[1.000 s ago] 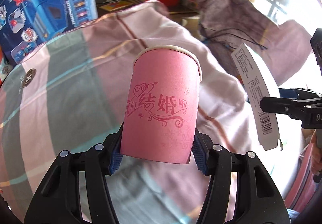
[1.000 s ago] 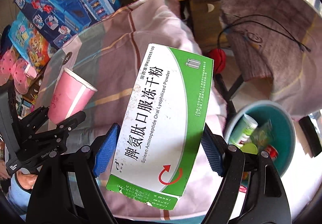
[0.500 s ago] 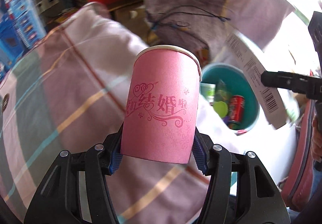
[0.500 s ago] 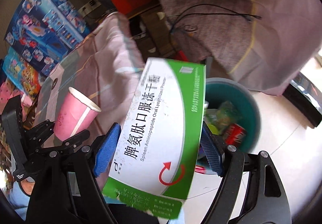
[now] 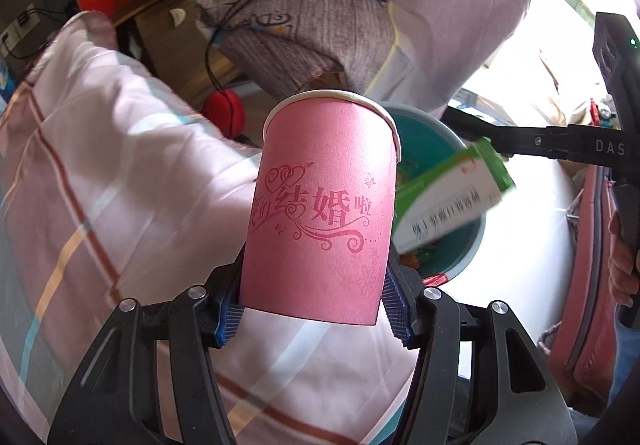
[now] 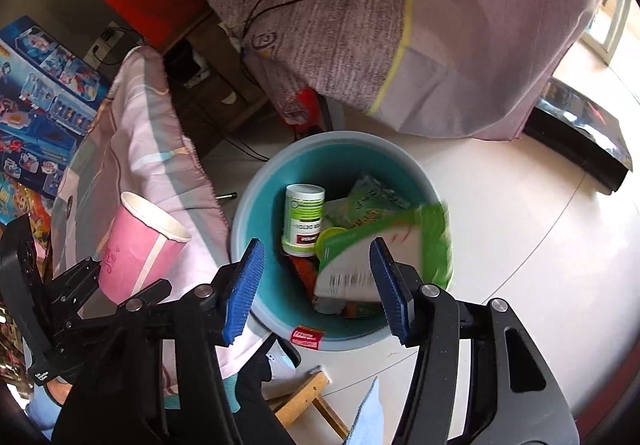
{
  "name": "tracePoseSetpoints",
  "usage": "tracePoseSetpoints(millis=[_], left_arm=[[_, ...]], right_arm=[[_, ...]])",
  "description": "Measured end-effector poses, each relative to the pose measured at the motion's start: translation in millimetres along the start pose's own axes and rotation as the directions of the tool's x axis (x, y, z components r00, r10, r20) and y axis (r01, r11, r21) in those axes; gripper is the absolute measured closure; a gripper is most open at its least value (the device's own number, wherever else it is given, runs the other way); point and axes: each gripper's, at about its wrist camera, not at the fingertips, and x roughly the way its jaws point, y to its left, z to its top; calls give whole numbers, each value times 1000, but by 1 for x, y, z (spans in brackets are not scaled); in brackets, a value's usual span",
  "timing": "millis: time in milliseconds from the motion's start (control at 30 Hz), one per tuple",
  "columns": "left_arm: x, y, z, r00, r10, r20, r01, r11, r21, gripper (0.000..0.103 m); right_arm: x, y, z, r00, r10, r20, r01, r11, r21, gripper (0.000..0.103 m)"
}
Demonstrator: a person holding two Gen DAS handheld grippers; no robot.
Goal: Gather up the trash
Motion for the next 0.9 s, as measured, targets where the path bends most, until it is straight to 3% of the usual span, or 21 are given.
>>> tracePoseSetpoints(millis=[67, 300, 433, 633, 733, 900], left_arm=[[8, -6, 4, 1000, -15, -11, 16, 1000, 12, 44], [29, -28, 15, 997, -57, -47, 60, 996, 62, 44], [39, -38, 22, 995, -78, -63, 83, 993, 78, 43], [40, -43, 26, 997, -61, -39, 64, 994, 83, 14], [35, -39, 23, 998, -59, -30, 61, 996, 69, 8], [34, -29, 17, 997, -64, -52, 65, 998, 15, 7]], right_arm=[[-1, -2, 5, 1000, -7, 2, 7, 1000, 8, 47], [-2, -2, 16, 1000, -17, 5, 16, 1000, 12, 28], [-2, -6, 19, 1000, -25, -2, 25, 999, 28, 26], [-1, -12, 18, 999, -40, -16, 41, 998, 44, 21], [1, -10, 17, 999, -44, -27, 45, 998, 42, 20], [4, -2, 15, 998, -44, -45, 45, 999, 22, 20]])
